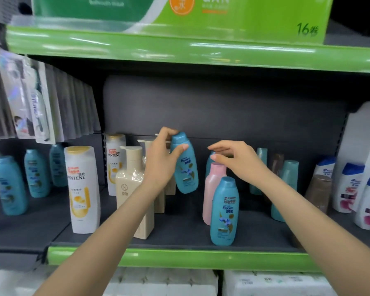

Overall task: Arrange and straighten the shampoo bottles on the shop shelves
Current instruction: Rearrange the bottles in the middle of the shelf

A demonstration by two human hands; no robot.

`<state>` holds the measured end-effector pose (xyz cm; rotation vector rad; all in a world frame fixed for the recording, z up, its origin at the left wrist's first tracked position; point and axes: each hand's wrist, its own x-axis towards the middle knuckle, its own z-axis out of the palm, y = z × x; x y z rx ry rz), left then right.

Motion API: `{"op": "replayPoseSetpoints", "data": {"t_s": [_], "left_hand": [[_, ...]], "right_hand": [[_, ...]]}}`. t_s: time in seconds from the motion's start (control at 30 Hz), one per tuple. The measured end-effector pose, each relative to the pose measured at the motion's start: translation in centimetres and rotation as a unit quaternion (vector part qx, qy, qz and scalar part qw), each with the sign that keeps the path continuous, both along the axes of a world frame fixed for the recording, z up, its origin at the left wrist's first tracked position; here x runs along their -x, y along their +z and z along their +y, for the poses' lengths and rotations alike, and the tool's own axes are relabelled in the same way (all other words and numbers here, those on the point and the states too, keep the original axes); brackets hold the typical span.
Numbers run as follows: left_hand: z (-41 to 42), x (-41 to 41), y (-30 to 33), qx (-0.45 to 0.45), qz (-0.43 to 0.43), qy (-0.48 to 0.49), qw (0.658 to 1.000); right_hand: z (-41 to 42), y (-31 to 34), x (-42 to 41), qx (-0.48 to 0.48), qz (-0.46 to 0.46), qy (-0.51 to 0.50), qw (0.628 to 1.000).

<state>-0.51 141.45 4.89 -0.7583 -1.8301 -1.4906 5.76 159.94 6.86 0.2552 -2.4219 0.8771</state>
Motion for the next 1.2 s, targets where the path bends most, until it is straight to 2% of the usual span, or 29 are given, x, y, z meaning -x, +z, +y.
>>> {"op": "replayPoseSetpoints", "data": {"t_s": [0.1,0.23,0.33,0.4,0.47,0.53,0.6,0.7,0.83,1.0,1.2], "left_hand": [[-1.7,-1.5,0.4,-0.046,-0.014,-0.034,0.998],[-4.2,-2.9,0.3,-0.082,-0.044,-0.091,0.991],[-6.4,-3.7,-0.1,-0.12,-0.072,-0.137,0.981],[-7.8,-4.1,-0.4,-0.123,-0.088,-0.158,0.976],[-8.8,-4.3,-0.9,-0.126,-0.124,-0.178,0.968],[-9.9,-4.2,-1.4,-0.11,-0.178,-0.174,0.962],[-10.7,-4.0,-2.0,-0.061,-0.224,-0.165,0.959],[-11.2,-4.3,-2.9,-0.018,-0.27,-0.2,0.942],[-11.6,-5.1,-3.4,-0.048,-0.235,-0.236,0.942],[-12.0,-5.4,-4.4,-0.022,-0.171,-0.23,0.958],[-12.1,-5.3,-4.9,-0.029,-0.155,-0.249,0.955]], "right_hand": [[-2.5,-0.1,-1.0,0.015,-0.016,0.024,0.999],[-5.1,-1.2,-1.6,-0.002,-0.102,0.076,0.992],[-6.5,-2.7,-1.8,0.044,-0.134,0.107,0.984],[-7.4,-3.6,-2.0,0.08,-0.099,0.101,0.987],[-8.2,-4.4,-2.3,0.064,-0.05,0.056,0.995],[-8.7,-5.0,-2.8,-0.01,0.013,-0.029,0.999],[-8.8,-5.5,-3.4,-0.086,0.079,-0.101,0.988],[-8.9,-6.0,-4.4,-0.137,0.163,-0.14,0.967],[-8.7,-6.0,-5.1,-0.163,0.227,-0.153,0.948],[-8.2,-6.1,-5.7,-0.15,0.25,-0.154,0.944],[-7.5,-6.9,-5.6,-0.138,0.262,-0.153,0.943]]}}
